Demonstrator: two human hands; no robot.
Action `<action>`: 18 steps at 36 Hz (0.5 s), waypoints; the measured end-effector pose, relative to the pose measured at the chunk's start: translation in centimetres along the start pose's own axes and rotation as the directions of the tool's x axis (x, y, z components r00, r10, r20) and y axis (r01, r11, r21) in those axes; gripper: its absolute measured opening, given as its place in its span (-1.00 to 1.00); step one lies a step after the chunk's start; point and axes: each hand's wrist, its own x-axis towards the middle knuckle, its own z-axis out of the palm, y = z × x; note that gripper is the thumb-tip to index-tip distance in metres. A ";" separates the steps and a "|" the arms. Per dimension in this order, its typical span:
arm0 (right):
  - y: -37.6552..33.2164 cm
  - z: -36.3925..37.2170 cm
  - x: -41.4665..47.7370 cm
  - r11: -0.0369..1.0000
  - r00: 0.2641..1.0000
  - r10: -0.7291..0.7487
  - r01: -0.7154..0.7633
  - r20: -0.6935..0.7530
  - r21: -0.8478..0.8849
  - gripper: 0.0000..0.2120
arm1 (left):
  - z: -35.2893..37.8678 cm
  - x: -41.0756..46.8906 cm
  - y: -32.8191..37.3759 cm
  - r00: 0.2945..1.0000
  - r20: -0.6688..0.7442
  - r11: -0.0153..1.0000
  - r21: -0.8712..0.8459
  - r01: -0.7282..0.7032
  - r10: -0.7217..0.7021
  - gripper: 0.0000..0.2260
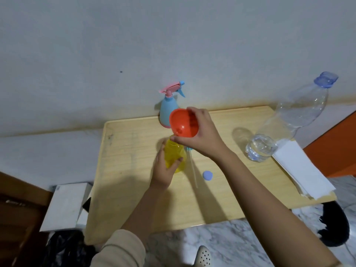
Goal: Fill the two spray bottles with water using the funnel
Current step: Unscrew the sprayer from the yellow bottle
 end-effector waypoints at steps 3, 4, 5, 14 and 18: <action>0.1 0.9 0.0 0.999 0.998 0.004 -0.001 0.060 -0.048 -0.14 | 0.1 0.2 -0.3 1.000 0.002 1.000 -0.002 0.018 -0.018 -0.39; 0.1 1.1 0.0 0.998 0.997 0.003 0.002 0.076 -0.068 -0.14 | 0.1 0.2 -0.4 1.000 0.003 1.000 0.000 0.022 -0.022 -0.39; 0.1 1.3 0.1 0.996 0.996 0.002 0.006 0.092 -0.090 -0.15 | 0.1 0.2 -0.5 1.000 0.004 1.000 0.003 0.023 -0.023 -0.38; 0.2 2.5 0.2 0.978 0.989 -0.013 0.044 0.150 -0.204 -0.17 | 0.0 0.5 -0.7 0.999 -0.043 0.992 0.126 0.006 0.000 -0.32; 0.2 2.5 0.3 0.976 0.982 -0.028 0.067 0.186 -0.209 -0.15 | 0.3 0.2 -0.1 0.992 -0.121 0.985 0.163 0.064 -0.044 -0.30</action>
